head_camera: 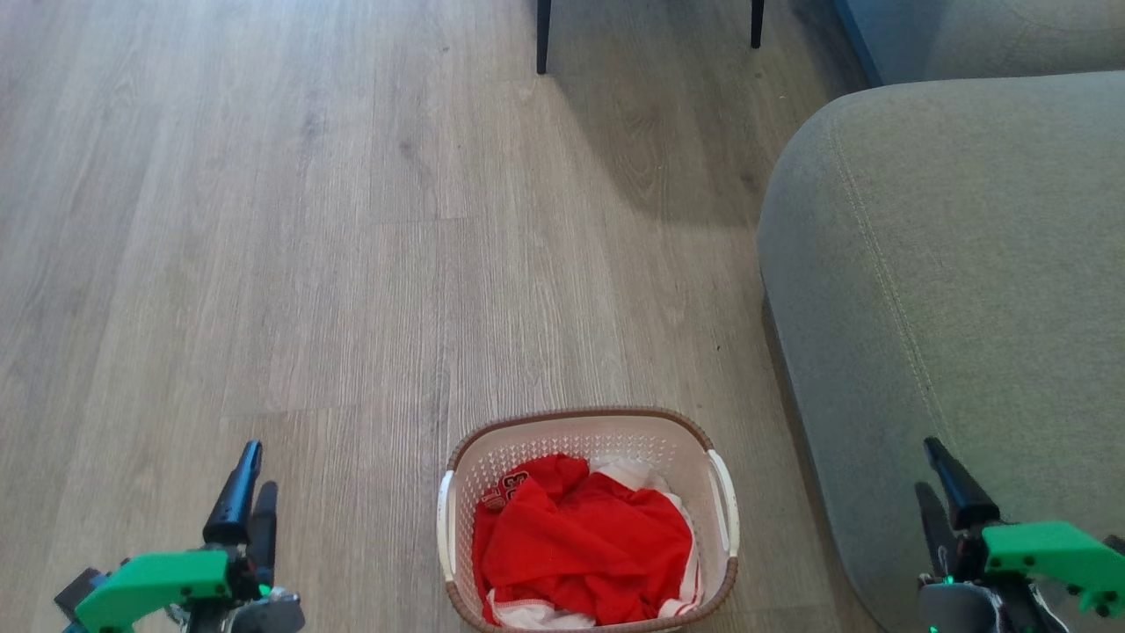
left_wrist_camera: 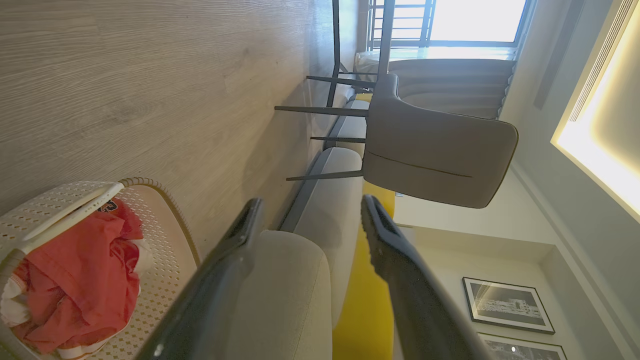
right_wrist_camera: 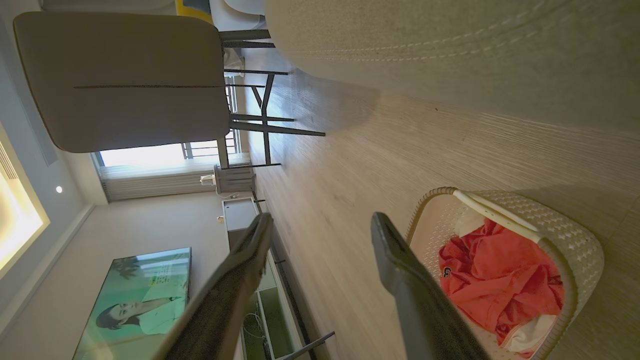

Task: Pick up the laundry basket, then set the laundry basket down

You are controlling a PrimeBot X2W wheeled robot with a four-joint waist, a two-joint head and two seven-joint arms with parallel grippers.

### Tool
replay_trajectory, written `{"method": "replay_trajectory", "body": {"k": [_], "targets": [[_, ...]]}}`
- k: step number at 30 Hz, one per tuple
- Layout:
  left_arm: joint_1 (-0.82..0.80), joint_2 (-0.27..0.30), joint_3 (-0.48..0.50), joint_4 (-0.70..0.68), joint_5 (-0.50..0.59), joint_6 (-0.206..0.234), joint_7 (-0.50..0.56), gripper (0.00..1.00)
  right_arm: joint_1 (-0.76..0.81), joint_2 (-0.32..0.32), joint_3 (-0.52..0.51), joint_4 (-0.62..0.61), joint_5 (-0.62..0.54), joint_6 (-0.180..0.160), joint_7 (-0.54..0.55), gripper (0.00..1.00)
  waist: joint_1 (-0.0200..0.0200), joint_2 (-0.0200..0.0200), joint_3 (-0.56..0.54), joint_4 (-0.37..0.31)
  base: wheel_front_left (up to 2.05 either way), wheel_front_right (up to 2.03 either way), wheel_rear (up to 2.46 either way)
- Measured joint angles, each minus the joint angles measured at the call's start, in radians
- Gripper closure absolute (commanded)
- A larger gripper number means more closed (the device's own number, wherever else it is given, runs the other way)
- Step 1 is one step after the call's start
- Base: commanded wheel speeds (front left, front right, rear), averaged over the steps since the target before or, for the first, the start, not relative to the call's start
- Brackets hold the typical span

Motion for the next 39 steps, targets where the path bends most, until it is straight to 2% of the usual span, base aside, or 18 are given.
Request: {"method": "replay_trajectory", "body": {"k": [7, 16, 23, 29, 35, 39], "targets": [[-0.002, 0.0, 0.012, -0.017, 0.045, 0.0, -0.018, 0.0, -0.001, 0.0, -0.017, -0.043, -0.08, 0.0, -0.018, 0.0, 0.0, 0.0, 0.002, 0.002, 0.0, 0.0, 0.0], [-0.038, -0.001, 0.084, -0.073, 0.171, 0.002, -0.043, 0.0, -0.021, 0.0, -0.016, -0.111, -0.239, 0.0, -0.046, 0.0, 0.0, 0.0, 0.005, 0.001, 0.0, 0.0, 0.0], [-0.047, -0.001, 0.079, -0.148, 0.293, 0.075, -0.062, 0.0, -0.038, 0.0, -0.014, -0.155, -0.365, 0.0, -0.062, 0.0, 0.0, 0.0, 0.015, 0.005, 0.0, 0.0, 0.0], [-0.049, -0.001, 0.014, -0.232, 0.413, 0.142, -0.08, 0.0, -0.046, -0.001, 0.052, -0.209, -0.538, 0.0, -0.079, 0.0, 0.0, 0.0, 0.023, 0.009, 0.0, 0.0, 0.0], [-0.05, -0.001, -0.056, -0.272, 0.512, 0.225, -0.097, 0.0, -0.056, -0.005, 0.081, -0.245, -0.651, 0.0, -0.099, 0.0, 0.0, 0.0, 0.028, 0.011, 0.0, 0.0, 0.0], [-0.05, -0.001, -0.101, -0.282, 0.592, 0.239, -0.108, 0.0, -0.057, -0.018, 0.122, -0.255, -0.729, 0.0, -0.11, 0.0, 0.0, 0.0, 0.029, 0.011, 0.0, 0.0, 0.0]]}}
